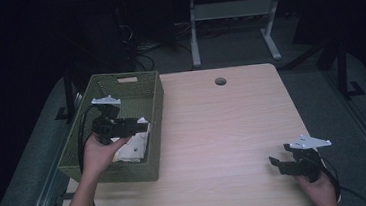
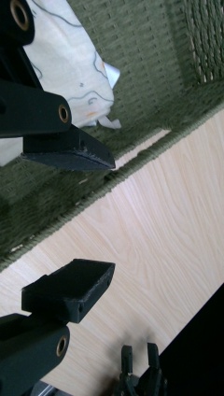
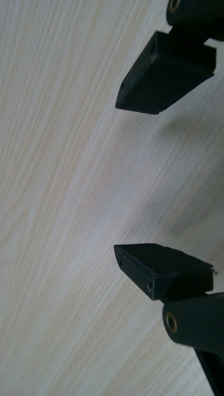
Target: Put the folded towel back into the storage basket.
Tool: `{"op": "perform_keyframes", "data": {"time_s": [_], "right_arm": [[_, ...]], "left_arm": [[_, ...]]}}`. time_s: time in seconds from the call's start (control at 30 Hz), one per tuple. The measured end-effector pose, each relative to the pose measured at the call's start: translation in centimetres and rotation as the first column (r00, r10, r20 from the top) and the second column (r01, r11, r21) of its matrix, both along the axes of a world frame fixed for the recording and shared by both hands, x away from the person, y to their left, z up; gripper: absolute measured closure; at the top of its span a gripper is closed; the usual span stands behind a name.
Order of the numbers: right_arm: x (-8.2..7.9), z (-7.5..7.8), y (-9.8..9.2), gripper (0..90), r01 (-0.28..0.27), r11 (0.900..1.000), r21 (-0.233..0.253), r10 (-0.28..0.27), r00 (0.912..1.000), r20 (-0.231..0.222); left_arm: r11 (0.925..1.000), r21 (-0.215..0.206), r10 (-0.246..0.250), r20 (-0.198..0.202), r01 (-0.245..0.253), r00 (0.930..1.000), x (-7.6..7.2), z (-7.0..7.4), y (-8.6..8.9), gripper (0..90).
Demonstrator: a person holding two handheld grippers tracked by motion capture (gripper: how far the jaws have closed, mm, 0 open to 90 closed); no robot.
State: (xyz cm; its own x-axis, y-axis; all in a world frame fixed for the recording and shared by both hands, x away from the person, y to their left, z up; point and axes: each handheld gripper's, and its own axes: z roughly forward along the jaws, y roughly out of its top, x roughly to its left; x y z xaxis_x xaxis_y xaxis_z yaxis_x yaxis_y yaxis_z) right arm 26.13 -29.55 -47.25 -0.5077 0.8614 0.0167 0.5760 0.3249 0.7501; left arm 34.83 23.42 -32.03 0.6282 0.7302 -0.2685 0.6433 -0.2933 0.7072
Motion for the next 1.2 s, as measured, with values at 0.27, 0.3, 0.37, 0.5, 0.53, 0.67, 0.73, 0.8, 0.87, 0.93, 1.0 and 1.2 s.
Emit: {"op": "perform_keyframes", "data": {"time_s": [0.27,0.3,0.37,0.5,0.53,0.67,0.73,0.8,0.87,0.93,1.0,1.2], "right_arm": [[0.0,0.0,0.0,24.3,0.002,1.000,0.001,-0.002,1.0000,0.004],[0.0,0.1,0.0,24.3,0.002,1.000,0.001,-0.002,1.0000,0.004],[0.0,0.1,0.0,24.3,0.002,1.000,0.001,-0.002,1.0000,0.005],[-0.1,0.1,0.0,24.2,0.004,1.000,0.001,-0.004,1.0000,0.007],[-0.1,0.1,0.0,24.2,0.004,1.000,0.001,-0.004,1.0000,0.007],[-0.1,0.2,0.0,24.1,0.004,1.000,0.002,-0.004,0.9999,0.012],[-0.2,0.2,0.0,24.1,0.005,1.000,0.002,-0.005,0.9999,0.014],[-0.2,0.2,0.0,24.1,0.003,1.000,0.002,-0.003,0.9999,0.015],[-0.2,0.2,0.0,24.1,0.002,1.000,0.003,-0.002,0.9999,0.016],[-0.2,0.2,0.0,24.1,0.003,1.000,0.005,-0.003,0.9999,0.016],[-0.2,0.3,-0.1,24.1,0.002,1.000,0.005,-0.002,0.9999,0.016],[-0.2,0.3,-0.1,24.1,0.003,1.000,0.006,-0.003,0.9998,0.018]], "left_arm": [[0.9998,-0.008,-0.019,0.013,0.019,0.9997,0.0,0.4,-1.0,43.9],[0.9997,-0.005,-0.025,0.015,0.025,0.9996,-0.1,0.6,-1.3,43.8],[0.9994,-0.013,-0.031,0.017,0.031,0.9994,-0.2,0.6,-1.6,43.9],[0.9987,-0.011,-0.050,0.020,0.050,0.9986,-0.4,0.7,-2.6,43.8],[0.9985,-0.008,-0.055,0.020,0.055,0.9983,-0.4,0.7,-2.7,43.5],[0.9973,-0.006,-0.072,0.021,0.073,0.9972,-0.6,0.7,-3.6,42.6],[0.9969,-0.003,-0.078,0.021,0.078,0.9967,-0.6,0.7,-3.8,42.6],[0.9965,-0.003,-0.083,0.022,0.083,0.9963,-0.7,0.7,-4.2,42.4],[0.9961,-0.002,-0.088,0.024,0.088,0.9958,-0.8,0.8,-4.5,42.3],[0.9949,-0.001,-0.101,0.027,0.101,0.9946,-0.9,0.8,-5.0,42.2],[0.9950,-0.006,-0.099,0.028,0.099,0.9947,-0.9,0.8,-5.1,42.2],[0.9924,-0.005,-0.123,0.029,0.123,0.9920,-1.1,0.7,-6.1,41.0]]}}
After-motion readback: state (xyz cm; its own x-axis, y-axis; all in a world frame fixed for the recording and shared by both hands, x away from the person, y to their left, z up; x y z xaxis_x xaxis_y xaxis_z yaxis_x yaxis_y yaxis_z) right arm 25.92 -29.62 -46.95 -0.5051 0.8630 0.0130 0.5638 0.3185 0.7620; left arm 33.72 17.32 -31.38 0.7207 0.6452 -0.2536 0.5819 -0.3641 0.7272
